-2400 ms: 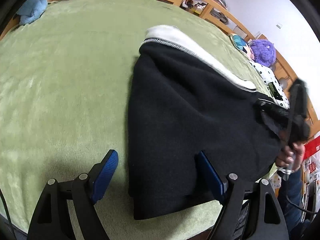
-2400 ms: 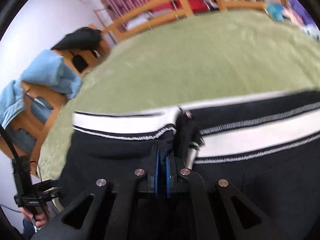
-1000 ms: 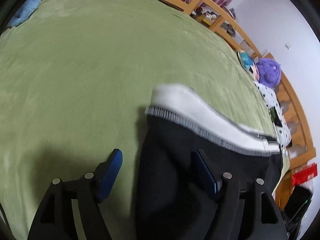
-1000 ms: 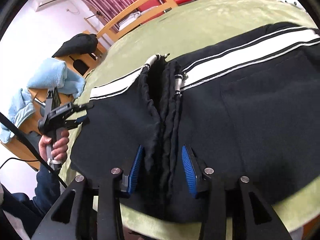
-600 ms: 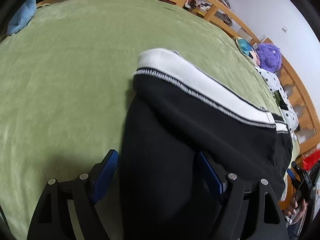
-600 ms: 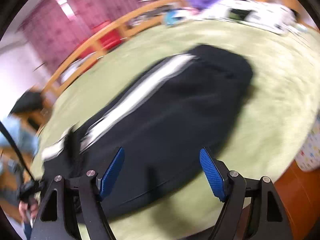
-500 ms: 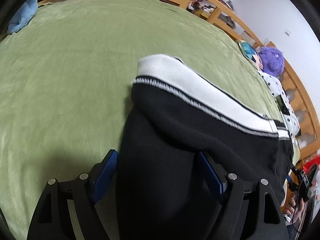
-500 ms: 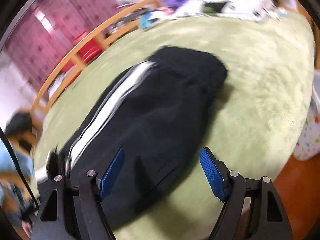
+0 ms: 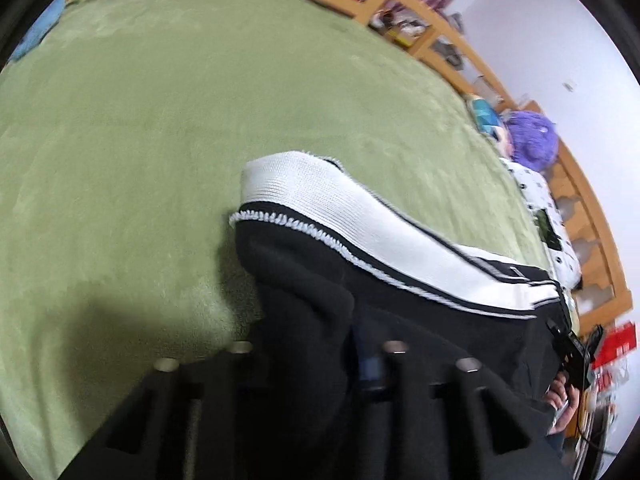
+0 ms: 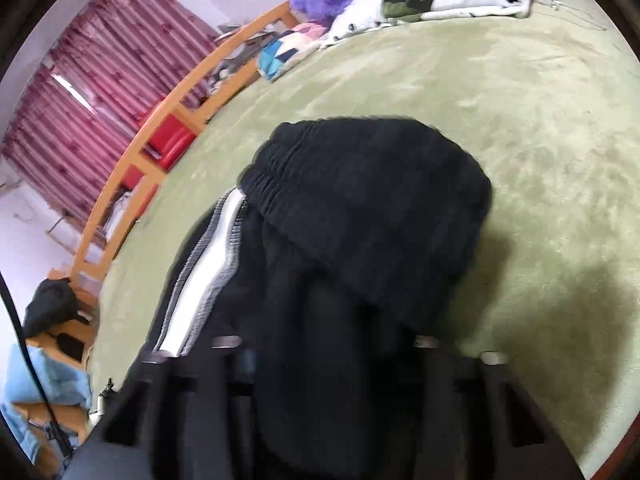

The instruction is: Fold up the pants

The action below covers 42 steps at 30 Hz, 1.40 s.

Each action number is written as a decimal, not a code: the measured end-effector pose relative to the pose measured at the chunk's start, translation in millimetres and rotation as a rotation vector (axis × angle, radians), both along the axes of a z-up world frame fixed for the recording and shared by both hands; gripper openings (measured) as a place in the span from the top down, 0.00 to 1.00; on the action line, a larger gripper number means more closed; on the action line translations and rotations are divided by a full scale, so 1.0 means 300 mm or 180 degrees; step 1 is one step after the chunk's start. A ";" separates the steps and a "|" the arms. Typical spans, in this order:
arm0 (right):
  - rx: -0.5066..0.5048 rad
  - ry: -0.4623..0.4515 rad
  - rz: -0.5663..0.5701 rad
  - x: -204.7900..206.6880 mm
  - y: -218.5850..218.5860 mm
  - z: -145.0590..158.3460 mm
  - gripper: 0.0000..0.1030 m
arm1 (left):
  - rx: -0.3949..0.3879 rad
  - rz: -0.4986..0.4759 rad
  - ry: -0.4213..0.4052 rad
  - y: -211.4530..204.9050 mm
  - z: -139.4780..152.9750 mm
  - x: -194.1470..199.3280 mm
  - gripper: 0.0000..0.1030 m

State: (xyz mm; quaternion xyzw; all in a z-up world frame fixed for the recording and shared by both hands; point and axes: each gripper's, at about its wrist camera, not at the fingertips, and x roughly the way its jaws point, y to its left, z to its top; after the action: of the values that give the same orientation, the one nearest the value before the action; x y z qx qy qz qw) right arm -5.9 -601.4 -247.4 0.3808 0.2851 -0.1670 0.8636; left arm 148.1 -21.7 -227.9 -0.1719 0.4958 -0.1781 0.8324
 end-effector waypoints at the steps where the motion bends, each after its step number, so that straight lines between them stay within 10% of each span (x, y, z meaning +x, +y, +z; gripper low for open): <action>1: 0.0035 -0.0059 -0.0007 -0.013 0.005 0.012 0.70 | -0.0065 -0.0014 -0.0043 0.011 0.021 -0.006 0.82; 9: -0.0398 -0.0319 0.0011 -0.019 0.205 0.270 0.75 | -0.0578 0.0009 -0.0160 0.188 0.123 -0.029 0.84; 13: -0.0501 -0.0437 0.0222 0.007 0.354 0.371 0.76 | -0.0361 0.0153 -0.0357 0.324 0.191 -0.041 0.84; 21: -0.0286 -0.0309 0.0873 0.115 0.682 0.257 0.76 | -0.0121 0.0709 -0.0292 0.702 0.206 -0.055 0.83; 25: -0.0105 0.0151 0.0780 0.119 0.672 0.112 0.65 | 0.0073 0.0725 -0.0095 0.704 0.122 -0.054 0.68; 28: 0.0213 0.0605 0.0816 0.101 0.610 0.020 0.58 | 0.0476 0.0807 -0.0048 0.680 0.121 -0.080 0.35; 31: -0.0209 0.0786 0.0807 -0.007 0.661 0.053 0.47 | 0.0530 0.0669 -0.0211 0.650 0.163 -0.153 0.26; 37: -0.0804 0.0417 0.1105 -0.115 0.852 0.238 0.47 | 0.0390 0.0452 -0.0327 0.588 0.192 -0.298 0.24; 42: -0.0824 -0.0066 0.2050 -0.050 1.169 0.295 0.47 | 0.0218 0.0431 -0.0259 0.561 0.169 -0.381 0.24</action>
State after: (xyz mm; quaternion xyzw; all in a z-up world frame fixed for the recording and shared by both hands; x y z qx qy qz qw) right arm -20.9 -250.7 -158.9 0.1603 0.3582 0.0833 0.9160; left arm 33.8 146.6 -177.1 -0.1690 0.4547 -0.1112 0.8673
